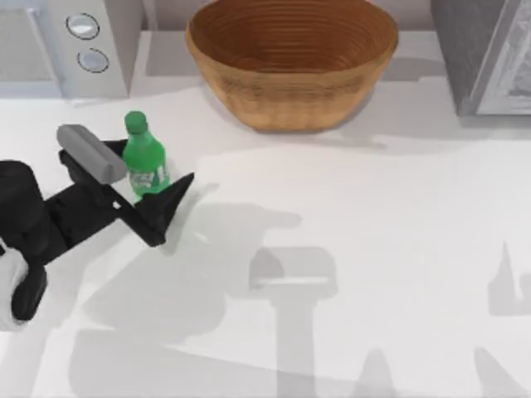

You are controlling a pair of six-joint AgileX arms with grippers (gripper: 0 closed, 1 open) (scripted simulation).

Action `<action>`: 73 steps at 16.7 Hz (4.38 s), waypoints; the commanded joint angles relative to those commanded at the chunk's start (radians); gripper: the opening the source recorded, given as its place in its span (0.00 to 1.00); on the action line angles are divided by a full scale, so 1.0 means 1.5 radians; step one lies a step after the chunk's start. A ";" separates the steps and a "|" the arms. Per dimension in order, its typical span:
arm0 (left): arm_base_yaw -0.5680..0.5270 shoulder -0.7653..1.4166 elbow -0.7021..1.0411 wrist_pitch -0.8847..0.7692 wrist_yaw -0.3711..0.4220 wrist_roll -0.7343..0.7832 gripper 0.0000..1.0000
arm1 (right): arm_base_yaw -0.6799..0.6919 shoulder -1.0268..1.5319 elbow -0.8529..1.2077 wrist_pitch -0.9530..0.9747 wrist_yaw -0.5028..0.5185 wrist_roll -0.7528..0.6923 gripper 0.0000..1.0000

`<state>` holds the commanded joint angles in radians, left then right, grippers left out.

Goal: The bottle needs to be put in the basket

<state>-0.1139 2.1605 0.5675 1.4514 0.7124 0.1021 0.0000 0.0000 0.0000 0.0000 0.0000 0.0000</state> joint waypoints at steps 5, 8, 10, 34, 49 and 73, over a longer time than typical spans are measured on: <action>0.000 0.000 0.000 0.000 0.000 0.000 0.32 | 0.000 0.000 0.000 0.000 0.000 0.000 1.00; 0.000 0.000 0.000 0.000 0.000 0.000 0.10 | 0.000 0.000 0.000 0.000 0.000 0.000 1.00; 0.000 0.000 0.000 0.000 0.000 0.000 0.00 | 0.000 0.000 0.000 0.000 0.000 0.000 1.00; 0.286 -0.535 -0.157 -0.454 0.271 0.096 0.00 | 0.000 0.000 0.000 0.000 0.000 0.000 1.00; 0.135 -0.445 0.026 -0.488 0.097 0.082 0.00 | 0.000 0.000 0.000 0.000 0.000 0.000 1.00; -0.405 -0.024 0.858 -0.866 -0.952 -0.110 0.00 | 0.000 0.000 0.000 0.000 0.000 0.000 1.00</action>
<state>-0.7216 2.1248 1.8539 0.1523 -0.7154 -0.0632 0.0000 0.0000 0.0000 0.0000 0.0000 0.0000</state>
